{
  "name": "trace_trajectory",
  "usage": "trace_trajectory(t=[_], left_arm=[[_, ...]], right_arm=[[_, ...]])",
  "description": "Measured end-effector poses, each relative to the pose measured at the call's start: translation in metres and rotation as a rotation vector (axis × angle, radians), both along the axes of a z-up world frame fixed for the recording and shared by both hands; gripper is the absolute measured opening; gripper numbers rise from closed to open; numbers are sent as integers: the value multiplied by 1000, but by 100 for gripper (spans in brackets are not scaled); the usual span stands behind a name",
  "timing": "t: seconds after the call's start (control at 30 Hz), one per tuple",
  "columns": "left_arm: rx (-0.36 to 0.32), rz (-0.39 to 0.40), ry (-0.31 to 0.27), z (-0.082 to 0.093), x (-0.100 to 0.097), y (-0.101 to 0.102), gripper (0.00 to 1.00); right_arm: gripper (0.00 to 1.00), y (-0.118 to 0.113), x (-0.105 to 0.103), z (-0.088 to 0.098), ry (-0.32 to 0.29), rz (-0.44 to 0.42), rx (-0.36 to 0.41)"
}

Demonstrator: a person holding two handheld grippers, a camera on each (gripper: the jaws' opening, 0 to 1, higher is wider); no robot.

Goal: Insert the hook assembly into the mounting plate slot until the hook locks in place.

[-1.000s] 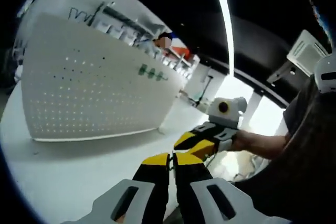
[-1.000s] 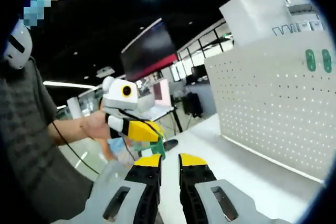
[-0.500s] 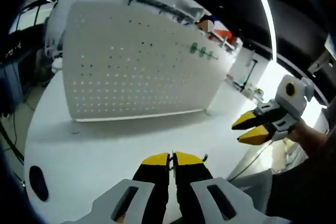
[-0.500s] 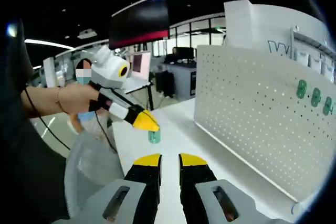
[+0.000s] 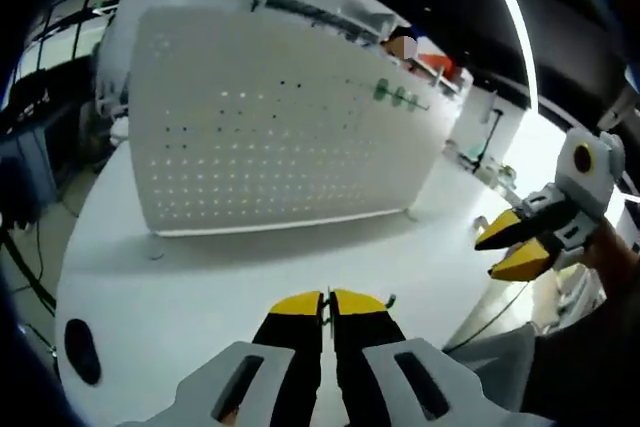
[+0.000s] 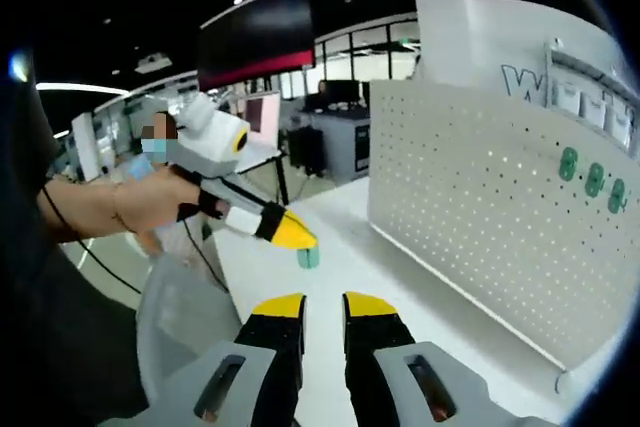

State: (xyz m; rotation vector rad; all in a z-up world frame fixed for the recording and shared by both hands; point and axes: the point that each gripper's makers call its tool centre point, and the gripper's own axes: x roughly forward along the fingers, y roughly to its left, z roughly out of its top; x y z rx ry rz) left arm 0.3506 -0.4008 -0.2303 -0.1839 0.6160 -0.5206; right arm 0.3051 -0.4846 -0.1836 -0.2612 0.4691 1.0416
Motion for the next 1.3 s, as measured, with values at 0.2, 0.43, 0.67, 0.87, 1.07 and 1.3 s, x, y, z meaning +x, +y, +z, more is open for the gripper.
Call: trace_trajectory(t=[0.2,0.43,0.67,0.87,1.07,1.3], left_arm=[[-75,-9,-2,11,-3,-15,2],[-158,-24,21,13,-11,-33,2],[-206,-39,42,15,-15,-43,2],[-249,-48,52,19,-16,-51,2],[-298,-50,67,23,-18,-56,2],[-331,-43,76,27,-20,-59,2]], right_arm=[[12,14,1,-12,-5,24,-44],[12,27,3,-15,-48,55,-88],[11,29,7,-17,-66,65,-106],[8,29,7,-19,-79,74,-121],[7,27,8,-21,-90,77,-135],[4,26,10,-20,-102,74,-135]])
